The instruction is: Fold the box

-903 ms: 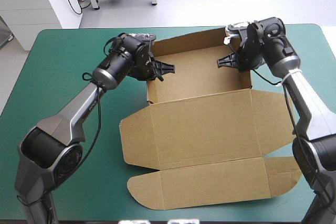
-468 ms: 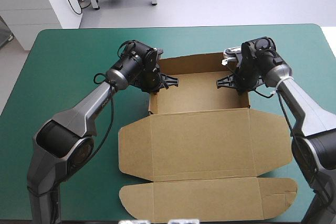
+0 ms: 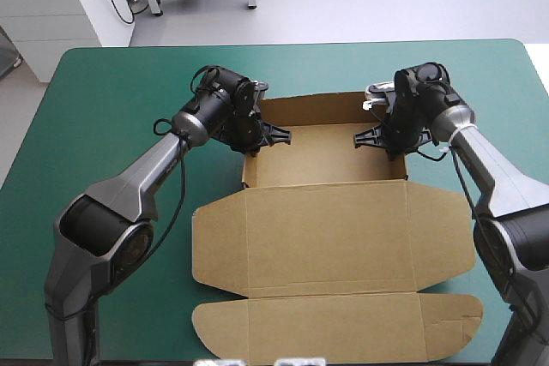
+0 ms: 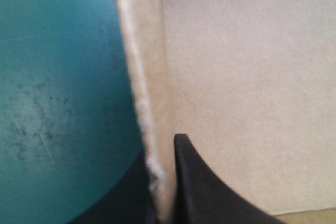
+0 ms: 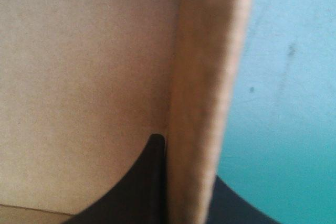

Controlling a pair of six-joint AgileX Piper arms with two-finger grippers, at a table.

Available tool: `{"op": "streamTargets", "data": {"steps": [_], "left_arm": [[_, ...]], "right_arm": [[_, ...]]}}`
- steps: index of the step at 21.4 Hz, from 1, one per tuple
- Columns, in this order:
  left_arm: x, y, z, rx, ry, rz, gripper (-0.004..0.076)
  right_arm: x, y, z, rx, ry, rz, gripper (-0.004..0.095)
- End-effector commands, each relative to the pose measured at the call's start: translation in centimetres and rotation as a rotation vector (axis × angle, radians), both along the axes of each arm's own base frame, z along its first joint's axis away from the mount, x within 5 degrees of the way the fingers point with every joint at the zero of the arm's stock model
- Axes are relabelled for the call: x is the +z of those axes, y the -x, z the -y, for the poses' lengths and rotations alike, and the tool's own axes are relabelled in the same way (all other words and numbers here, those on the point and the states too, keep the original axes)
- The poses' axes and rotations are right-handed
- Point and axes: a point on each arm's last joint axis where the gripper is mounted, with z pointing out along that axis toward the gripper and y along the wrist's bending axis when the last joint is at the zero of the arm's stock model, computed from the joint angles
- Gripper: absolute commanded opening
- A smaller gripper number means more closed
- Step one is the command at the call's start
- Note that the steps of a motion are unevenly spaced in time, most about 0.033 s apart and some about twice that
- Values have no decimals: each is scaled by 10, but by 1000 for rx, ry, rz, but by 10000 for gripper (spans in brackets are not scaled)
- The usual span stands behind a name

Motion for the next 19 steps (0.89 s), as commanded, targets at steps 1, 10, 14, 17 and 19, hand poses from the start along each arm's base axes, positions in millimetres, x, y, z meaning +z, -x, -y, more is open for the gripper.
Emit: {"op": "streamTargets", "data": {"steps": [1,10,14,17,19], "left_arm": [[27,11,-2,-65,14,34,12],[27,11,-3,-89,7,38,444],[36,7,-13,-81,-64,105,477],[69,1,-32,-51,-93,226,477],[102,8,-43,-43,-50,309,440]], "right_arm": [[21,8,-9,65,-91,27,18],[19,6,-10,60,-99,29,578],[41,1,-10,30,-104,110,612],[81,-4,-8,-3,-114,237,612],[103,0,-6,-19,-138,303,612]]}}
